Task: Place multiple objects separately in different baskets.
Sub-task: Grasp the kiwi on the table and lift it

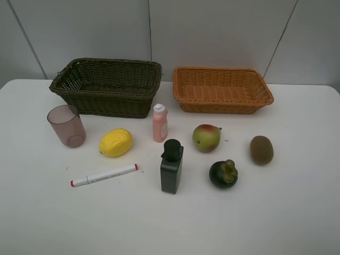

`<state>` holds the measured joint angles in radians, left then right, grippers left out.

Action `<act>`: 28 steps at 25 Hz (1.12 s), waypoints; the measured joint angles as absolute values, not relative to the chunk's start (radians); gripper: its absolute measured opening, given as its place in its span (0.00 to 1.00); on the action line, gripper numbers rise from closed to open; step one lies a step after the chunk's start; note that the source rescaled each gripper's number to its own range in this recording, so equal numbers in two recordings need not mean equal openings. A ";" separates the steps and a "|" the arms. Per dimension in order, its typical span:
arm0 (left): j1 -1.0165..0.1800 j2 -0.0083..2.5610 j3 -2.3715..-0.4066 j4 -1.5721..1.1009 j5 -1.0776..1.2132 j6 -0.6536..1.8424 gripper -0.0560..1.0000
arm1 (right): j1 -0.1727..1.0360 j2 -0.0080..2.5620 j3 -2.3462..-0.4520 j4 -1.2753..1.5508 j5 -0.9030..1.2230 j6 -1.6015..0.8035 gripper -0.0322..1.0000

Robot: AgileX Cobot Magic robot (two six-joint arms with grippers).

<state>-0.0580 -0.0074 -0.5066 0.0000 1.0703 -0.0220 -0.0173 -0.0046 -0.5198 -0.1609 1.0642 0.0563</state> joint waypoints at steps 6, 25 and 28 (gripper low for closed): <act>-0.058 -0.007 -0.507 0.000 1.070 -0.022 0.97 | -0.017 -0.005 -0.520 -0.161 1.064 0.056 1.00; -0.058 -0.007 -0.507 0.000 1.070 -0.022 0.97 | -0.017 0.140 -0.545 -0.165 1.041 0.068 1.00; -0.058 -0.007 -0.507 0.000 1.070 -0.022 0.97 | -0.017 0.349 -0.591 -0.165 1.002 0.068 1.00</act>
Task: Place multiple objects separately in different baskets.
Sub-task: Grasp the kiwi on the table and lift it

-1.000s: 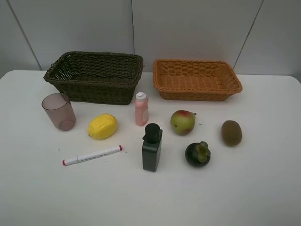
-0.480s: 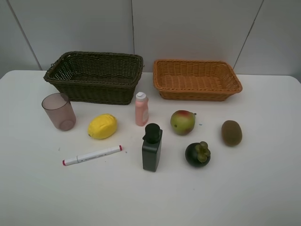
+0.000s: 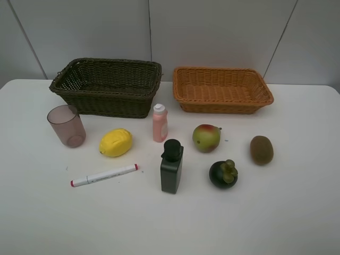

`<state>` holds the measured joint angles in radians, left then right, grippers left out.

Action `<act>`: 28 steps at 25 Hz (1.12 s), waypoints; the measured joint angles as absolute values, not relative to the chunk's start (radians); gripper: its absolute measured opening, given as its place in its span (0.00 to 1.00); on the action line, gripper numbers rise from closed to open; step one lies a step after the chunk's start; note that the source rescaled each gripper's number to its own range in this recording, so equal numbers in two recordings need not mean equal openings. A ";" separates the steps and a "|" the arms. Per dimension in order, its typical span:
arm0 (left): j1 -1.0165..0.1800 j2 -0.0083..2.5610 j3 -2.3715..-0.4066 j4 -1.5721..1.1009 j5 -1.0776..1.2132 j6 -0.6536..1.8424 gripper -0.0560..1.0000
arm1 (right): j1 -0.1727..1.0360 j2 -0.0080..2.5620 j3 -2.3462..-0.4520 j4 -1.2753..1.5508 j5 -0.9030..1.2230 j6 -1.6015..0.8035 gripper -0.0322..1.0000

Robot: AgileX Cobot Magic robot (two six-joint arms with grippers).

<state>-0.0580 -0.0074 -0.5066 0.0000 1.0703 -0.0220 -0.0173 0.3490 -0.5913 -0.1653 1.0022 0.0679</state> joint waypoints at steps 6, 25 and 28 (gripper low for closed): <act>-0.058 -0.007 -0.507 0.000 1.070 -0.022 0.97 | -0.017 0.791 -0.711 -0.137 0.905 0.068 1.00; -0.058 -0.007 -0.507 0.000 1.070 -0.022 0.97 | 0.125 1.396 -0.771 -0.061 0.602 0.068 0.99; -0.058 -0.007 -0.507 0.000 1.070 -0.022 0.97 | 0.139 1.465 -0.772 -0.058 0.558 0.068 0.99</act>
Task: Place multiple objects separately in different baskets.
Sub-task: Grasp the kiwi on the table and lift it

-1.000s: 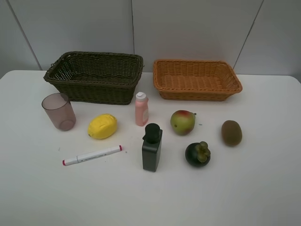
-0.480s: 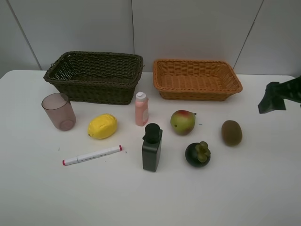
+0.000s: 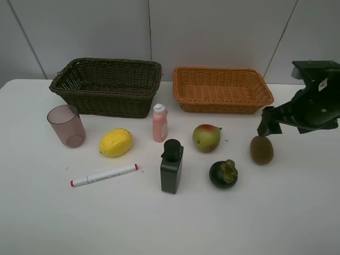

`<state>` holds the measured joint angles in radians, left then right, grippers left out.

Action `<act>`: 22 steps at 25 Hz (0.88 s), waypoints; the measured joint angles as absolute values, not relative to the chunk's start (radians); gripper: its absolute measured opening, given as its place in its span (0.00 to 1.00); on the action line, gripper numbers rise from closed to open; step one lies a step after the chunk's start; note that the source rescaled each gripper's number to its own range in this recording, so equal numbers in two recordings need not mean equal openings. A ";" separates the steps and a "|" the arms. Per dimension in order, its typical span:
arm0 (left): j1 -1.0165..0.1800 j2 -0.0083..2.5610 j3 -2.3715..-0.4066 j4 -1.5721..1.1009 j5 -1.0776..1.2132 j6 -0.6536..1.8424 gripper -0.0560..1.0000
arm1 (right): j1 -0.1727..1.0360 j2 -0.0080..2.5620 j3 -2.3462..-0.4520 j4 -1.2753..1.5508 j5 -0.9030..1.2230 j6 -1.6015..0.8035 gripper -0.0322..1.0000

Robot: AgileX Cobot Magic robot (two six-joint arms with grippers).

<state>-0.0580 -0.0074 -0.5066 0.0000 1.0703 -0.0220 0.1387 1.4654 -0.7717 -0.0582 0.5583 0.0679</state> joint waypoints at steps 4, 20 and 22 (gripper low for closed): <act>-0.058 -0.007 -0.507 0.000 1.070 -0.022 0.97 | 0.143 1.557 -0.772 -0.051 0.490 0.068 0.99; -0.058 -0.007 -0.507 0.000 1.070 -0.022 0.97 | 0.143 1.727 -0.773 -0.047 0.398 0.068 0.99; -0.058 -0.007 -0.507 0.000 1.070 -0.022 0.97 | 0.143 1.743 -0.773 -0.047 0.396 0.068 0.99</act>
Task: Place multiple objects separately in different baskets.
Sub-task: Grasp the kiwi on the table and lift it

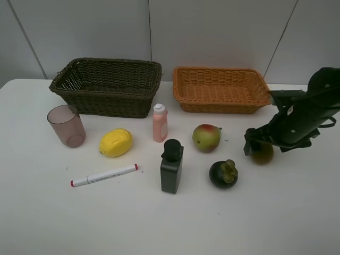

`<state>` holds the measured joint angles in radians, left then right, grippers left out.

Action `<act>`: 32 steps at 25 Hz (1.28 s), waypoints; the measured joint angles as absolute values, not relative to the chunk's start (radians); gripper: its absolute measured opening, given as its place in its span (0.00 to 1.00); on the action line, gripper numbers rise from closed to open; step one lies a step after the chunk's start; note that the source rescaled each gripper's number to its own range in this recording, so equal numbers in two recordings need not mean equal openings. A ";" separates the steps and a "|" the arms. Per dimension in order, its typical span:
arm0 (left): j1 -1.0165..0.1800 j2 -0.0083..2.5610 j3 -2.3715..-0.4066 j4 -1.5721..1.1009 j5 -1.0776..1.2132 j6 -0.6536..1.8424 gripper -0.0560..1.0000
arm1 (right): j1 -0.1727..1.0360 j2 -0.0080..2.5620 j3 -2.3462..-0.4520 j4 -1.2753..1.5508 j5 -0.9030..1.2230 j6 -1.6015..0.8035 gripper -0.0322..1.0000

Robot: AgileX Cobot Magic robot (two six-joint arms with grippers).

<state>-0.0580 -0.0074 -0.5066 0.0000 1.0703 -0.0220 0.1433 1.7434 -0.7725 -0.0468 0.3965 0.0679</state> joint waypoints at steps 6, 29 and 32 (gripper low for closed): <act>-0.058 -0.007 -0.507 0.000 1.070 -0.022 0.97 | 0.143 1.785 -0.774 -0.043 0.373 0.065 0.99; -0.058 -0.007 -0.507 0.000 1.070 -0.022 0.97 | 0.143 1.808 -0.774 -0.042 0.347 0.063 0.37; -0.058 -0.007 -0.507 0.000 1.070 -0.022 0.97 | 0.143 1.804 -0.774 -0.032 0.349 0.062 0.37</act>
<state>-0.0580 -0.0074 -0.5066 0.0000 1.0703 -0.0220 0.1433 1.8041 -0.7736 -0.0319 0.3487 0.0624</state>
